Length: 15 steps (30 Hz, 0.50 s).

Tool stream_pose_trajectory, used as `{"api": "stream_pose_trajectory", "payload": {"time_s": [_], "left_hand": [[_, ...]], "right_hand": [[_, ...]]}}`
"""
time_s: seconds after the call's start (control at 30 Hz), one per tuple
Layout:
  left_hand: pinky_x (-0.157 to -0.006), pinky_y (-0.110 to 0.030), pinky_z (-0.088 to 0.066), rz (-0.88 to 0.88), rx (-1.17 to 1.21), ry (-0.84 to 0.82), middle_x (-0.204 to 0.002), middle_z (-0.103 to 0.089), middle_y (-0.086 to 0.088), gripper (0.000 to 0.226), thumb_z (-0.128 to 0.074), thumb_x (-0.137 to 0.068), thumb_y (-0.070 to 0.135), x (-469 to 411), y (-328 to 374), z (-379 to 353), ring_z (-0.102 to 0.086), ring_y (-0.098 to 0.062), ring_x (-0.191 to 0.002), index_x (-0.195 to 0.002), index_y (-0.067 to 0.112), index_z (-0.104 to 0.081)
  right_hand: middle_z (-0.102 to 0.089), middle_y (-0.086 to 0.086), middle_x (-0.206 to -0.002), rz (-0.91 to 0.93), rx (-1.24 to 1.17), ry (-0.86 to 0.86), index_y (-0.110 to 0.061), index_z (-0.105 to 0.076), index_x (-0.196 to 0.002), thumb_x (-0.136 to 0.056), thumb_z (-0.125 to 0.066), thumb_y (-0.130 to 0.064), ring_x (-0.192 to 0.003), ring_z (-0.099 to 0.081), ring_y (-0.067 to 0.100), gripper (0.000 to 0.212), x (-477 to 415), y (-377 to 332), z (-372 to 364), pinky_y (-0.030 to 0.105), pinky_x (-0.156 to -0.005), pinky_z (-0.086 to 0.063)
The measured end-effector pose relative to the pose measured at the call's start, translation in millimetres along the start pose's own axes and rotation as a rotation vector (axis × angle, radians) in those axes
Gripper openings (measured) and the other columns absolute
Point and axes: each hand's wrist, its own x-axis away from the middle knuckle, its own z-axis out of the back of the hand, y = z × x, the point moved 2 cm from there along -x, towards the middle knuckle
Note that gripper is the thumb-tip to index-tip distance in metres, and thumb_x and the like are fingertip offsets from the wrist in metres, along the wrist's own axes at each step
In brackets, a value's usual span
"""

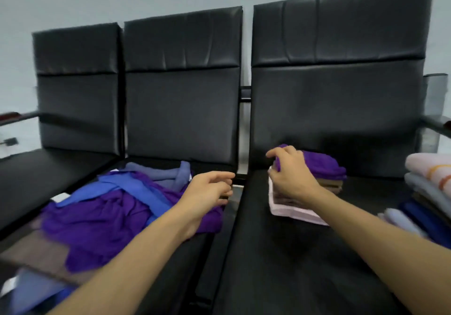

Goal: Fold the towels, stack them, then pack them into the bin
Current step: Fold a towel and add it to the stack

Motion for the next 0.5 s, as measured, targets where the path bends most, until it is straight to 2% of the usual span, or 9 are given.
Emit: {"api": "stream_pose_trajectory", "payload": {"time_s": [0.1, 0.17, 0.2, 0.3, 0.4, 0.5], "left_hand": [[-0.060, -0.017, -0.051, 0.027, 0.174, 0.147, -0.096, -0.068, -0.011, 0.028, -0.044, -0.093, -0.005, 32, -13, 44, -0.064, -0.020, -0.081, -0.106, 0.007, -0.066], [-0.051, -0.015, -0.046, 0.043, 0.151, 0.264, -0.085, -0.067, -0.010, 0.028, -0.044, -0.092, -0.007, 41, -29, 71, -0.060, -0.017, -0.067, -0.102, 0.004, -0.067], [-0.049, -0.014, -0.044, 0.048, 0.133, 0.312, -0.081, -0.066, -0.009, 0.028, -0.043, -0.091, -0.007, 43, -37, 84, -0.058, -0.015, -0.063, -0.100, 0.004, -0.067], [-0.042, -0.014, -0.040, 0.073, 0.177, 0.428, -0.072, -0.062, -0.007, 0.031, -0.039, -0.091, -0.007, 43, -52, 106, -0.054, -0.013, -0.056, -0.089, 0.008, -0.066], [-0.040, -0.015, -0.039, 0.127, 0.279, 0.500, -0.070, -0.060, -0.007, 0.032, -0.036, -0.091, -0.004, 40, -63, 115, -0.055, -0.015, -0.056, -0.085, 0.011, -0.064], [-0.040, -0.017, -0.038, 0.194, 0.398, 0.518, -0.066, -0.057, -0.004, 0.030, -0.037, -0.092, -0.002, 36, -64, 122, -0.054, -0.013, -0.049, -0.084, 0.013, -0.062]], "right_hand": [[-0.066, 0.006, -0.109, 0.114, -0.011, -0.266, -0.014, -0.067, -0.108, -0.087, -0.059, -0.017, -0.104, -0.060, 0.021, 0.023, 9, -53, -26, 0.024, -0.087, -0.042], [-0.071, 0.003, -0.103, 0.168, 0.047, -0.479, -0.018, -0.071, -0.100, -0.087, -0.060, -0.023, -0.100, -0.063, 0.018, 0.018, 18, -85, -48, 0.024, -0.086, -0.047], [-0.071, 0.002, -0.102, 0.179, 0.062, -0.529, -0.020, -0.072, -0.097, -0.086, -0.061, -0.026, -0.100, -0.063, 0.017, 0.017, 22, -101, -60, 0.025, -0.087, -0.048], [-0.070, 0.002, -0.105, 0.152, 0.014, -0.519, -0.019, -0.070, -0.100, -0.087, -0.062, -0.033, -0.102, -0.062, 0.018, 0.021, 26, -128, -91, 0.027, -0.087, -0.048], [-0.067, 0.005, -0.107, 0.100, -0.019, -0.452, -0.014, -0.063, -0.109, -0.087, -0.063, -0.043, -0.100, -0.060, 0.022, 0.036, 20, -145, -119, 0.030, -0.084, -0.047], [-0.063, 0.004, -0.102, 0.061, 0.005, -0.454, -0.016, -0.058, -0.104, -0.082, -0.066, -0.052, -0.093, -0.059, 0.022, 0.043, 16, -154, -146, 0.032, -0.075, -0.047]]}}
